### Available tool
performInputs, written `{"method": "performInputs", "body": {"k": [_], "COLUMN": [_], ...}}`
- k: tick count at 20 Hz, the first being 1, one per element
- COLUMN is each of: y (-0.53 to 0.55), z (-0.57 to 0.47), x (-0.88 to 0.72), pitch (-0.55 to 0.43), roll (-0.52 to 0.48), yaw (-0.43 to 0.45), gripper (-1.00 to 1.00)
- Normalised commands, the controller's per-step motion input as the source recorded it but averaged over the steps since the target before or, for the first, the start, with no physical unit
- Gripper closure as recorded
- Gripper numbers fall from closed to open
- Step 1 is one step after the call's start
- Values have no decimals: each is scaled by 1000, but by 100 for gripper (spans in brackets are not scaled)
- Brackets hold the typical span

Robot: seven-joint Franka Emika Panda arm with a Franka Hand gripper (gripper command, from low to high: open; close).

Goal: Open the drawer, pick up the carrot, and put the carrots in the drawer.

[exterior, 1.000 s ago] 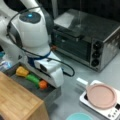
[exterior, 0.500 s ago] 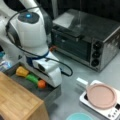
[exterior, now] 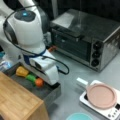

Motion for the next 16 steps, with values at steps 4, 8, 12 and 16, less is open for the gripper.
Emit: {"method": "performInputs", "body": {"k": [4, 8, 12, 16], "y": [-52, -24, -35, -33], "z": [-99, -86, -82, -79], "x": [-216, -216, -219, -205], "pitch": [-226, -192, -188, -172], "roll": [116, 135, 149, 143], "yaw": [64, 58, 55, 50], "gripper": [100, 100, -100, -100]}}
